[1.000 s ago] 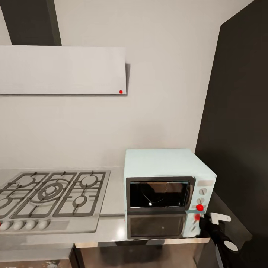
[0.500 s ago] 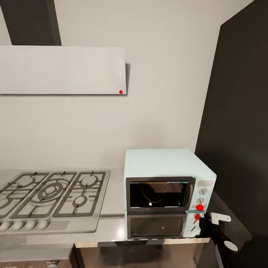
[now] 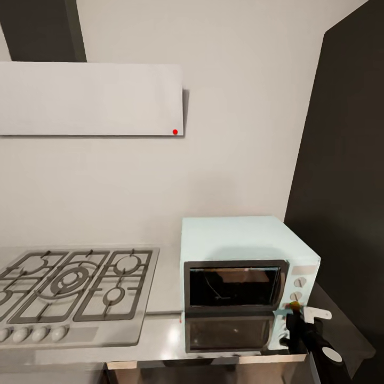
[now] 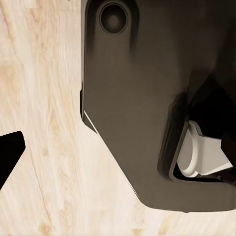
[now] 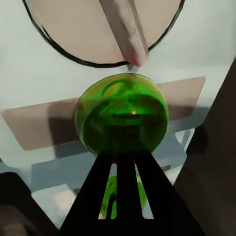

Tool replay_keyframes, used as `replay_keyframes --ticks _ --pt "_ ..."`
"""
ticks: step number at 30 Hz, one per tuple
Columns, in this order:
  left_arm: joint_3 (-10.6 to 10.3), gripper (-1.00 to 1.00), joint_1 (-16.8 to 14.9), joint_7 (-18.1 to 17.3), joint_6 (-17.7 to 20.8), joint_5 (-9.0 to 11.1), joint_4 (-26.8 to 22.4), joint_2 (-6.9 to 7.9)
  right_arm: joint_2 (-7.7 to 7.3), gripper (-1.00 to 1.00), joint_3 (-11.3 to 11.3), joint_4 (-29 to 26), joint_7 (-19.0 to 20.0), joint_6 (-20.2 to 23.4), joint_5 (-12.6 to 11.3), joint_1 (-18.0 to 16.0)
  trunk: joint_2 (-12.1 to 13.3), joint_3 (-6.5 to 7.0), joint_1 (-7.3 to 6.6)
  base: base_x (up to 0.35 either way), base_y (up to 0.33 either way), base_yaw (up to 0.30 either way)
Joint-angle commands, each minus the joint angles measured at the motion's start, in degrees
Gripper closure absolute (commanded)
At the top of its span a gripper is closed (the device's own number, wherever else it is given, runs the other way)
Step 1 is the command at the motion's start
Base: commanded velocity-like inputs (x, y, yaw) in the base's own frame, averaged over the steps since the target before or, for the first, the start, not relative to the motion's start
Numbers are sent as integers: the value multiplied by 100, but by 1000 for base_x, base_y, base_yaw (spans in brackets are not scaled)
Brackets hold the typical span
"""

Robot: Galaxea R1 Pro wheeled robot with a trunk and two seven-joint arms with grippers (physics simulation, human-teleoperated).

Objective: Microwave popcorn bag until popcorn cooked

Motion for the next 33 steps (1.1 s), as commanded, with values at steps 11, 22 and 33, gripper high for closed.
replay_keyframes --ticks 11,22,33 --pt "28 -100 -2 -17 39 18 -7 1 14 100 -36 7 70 -29 94 -53 4 0 5 47 0 0" --pt "28 -100 -2 -17 36 18 -7 1 14 100 -36 7 70 -29 94 -53 4 0 5 -253 0 0" --pt "28 -100 -3 -17 38 18 -7 1 14 -100 -36 7 70 -32 94 -53 4 0 5 -59 0 0"
